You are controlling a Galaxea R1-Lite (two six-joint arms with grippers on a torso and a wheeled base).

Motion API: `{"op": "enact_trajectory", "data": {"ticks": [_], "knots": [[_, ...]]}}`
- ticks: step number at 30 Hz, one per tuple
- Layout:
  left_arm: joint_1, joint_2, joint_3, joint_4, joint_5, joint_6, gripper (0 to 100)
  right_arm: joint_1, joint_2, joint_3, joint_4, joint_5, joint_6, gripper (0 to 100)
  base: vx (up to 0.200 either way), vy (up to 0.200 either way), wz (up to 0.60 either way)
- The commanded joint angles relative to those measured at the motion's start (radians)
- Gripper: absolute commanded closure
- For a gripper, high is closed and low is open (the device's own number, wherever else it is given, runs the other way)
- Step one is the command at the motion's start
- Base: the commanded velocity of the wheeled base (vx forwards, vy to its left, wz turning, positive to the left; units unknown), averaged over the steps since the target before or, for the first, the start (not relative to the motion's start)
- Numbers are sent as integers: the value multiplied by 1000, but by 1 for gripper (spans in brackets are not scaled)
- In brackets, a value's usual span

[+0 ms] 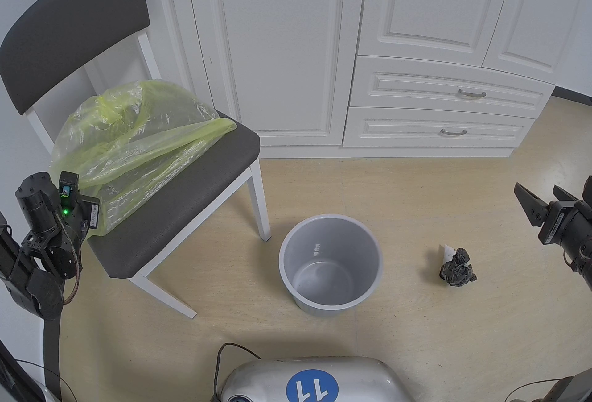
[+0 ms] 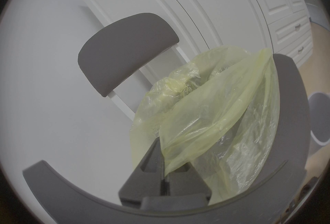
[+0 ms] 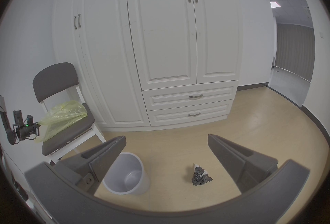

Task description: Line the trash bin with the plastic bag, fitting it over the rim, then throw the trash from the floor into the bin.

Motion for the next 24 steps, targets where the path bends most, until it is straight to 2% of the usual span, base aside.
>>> {"op": "enact_trajectory", "data": {"ticks": [1,2,3,4,5,6,12,18,24], "knots": [[-14,-24,22,0,-17,-32,100,-5,-8,-2,11,-1,0,0,0,0,0],[-14,-24,22,0,-17,-32,100,-5,-8,-2,11,-1,0,0,0,0,0],[-17,-54,56,4,-115,-55,100,-5,-14,-2,31,-1,0,0,0,0,0],[-17,-56,59,4,-119,-55,100,-5,-14,-2,31,-1,0,0,0,0,0],[-17,-73,75,6,-182,-64,100,-5,-12,-2,37,-1,0,0,0,0,0],[-18,-77,77,6,-196,-70,100,-5,-11,0,37,1,0,0,0,0,0],[-49,-85,65,6,-218,-134,100,-5,1,6,37,1,1,0,0,0,0],[-144,-97,59,9,-267,-225,100,-5,7,8,37,17,3,0,0,0,0],[-218,-94,11,18,-281,-262,100,-5,11,14,37,28,3,0,0,0,0]]}}
